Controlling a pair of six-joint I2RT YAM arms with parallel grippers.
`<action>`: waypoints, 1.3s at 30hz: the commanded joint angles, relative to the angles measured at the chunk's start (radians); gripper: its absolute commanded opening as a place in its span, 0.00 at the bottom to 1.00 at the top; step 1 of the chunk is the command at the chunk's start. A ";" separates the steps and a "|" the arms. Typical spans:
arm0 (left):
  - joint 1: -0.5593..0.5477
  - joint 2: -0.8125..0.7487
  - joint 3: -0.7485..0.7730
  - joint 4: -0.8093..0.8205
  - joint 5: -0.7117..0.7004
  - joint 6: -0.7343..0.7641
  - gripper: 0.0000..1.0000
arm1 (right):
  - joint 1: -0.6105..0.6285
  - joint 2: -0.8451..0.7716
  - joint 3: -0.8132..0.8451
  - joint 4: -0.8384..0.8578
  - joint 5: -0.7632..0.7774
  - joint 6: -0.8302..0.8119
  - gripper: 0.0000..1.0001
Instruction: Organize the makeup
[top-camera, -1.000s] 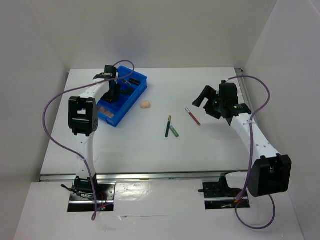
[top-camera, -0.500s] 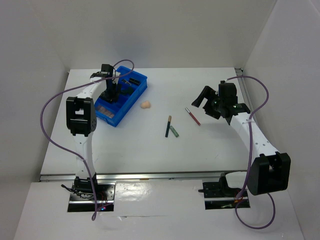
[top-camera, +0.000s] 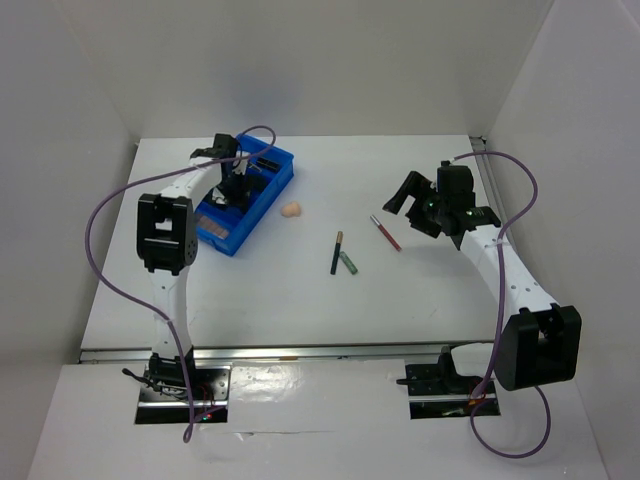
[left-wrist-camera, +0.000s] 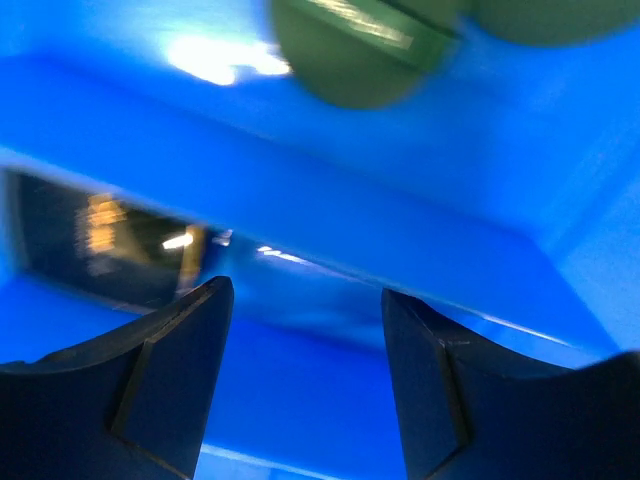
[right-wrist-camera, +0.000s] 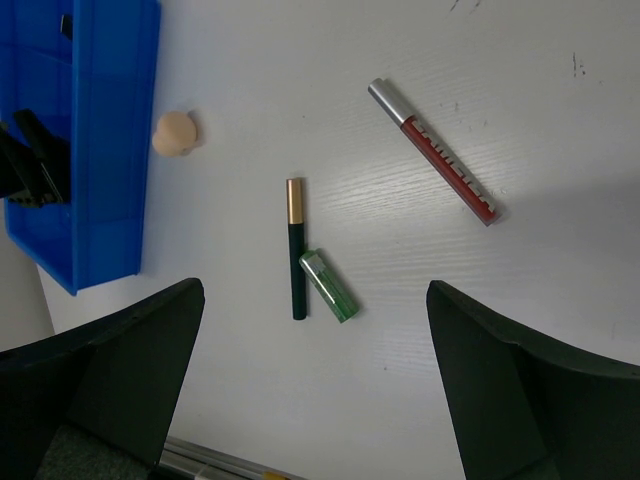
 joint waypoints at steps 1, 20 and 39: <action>0.009 -0.071 0.031 0.031 -0.172 -0.104 0.74 | -0.006 -0.017 -0.001 0.045 -0.008 -0.011 1.00; 0.009 0.049 0.155 0.036 -0.396 -0.098 0.76 | -0.016 0.003 -0.001 0.045 -0.017 -0.011 1.00; 0.009 -0.057 0.002 0.079 -0.249 -0.138 0.76 | -0.025 0.012 -0.010 0.055 -0.026 -0.011 1.00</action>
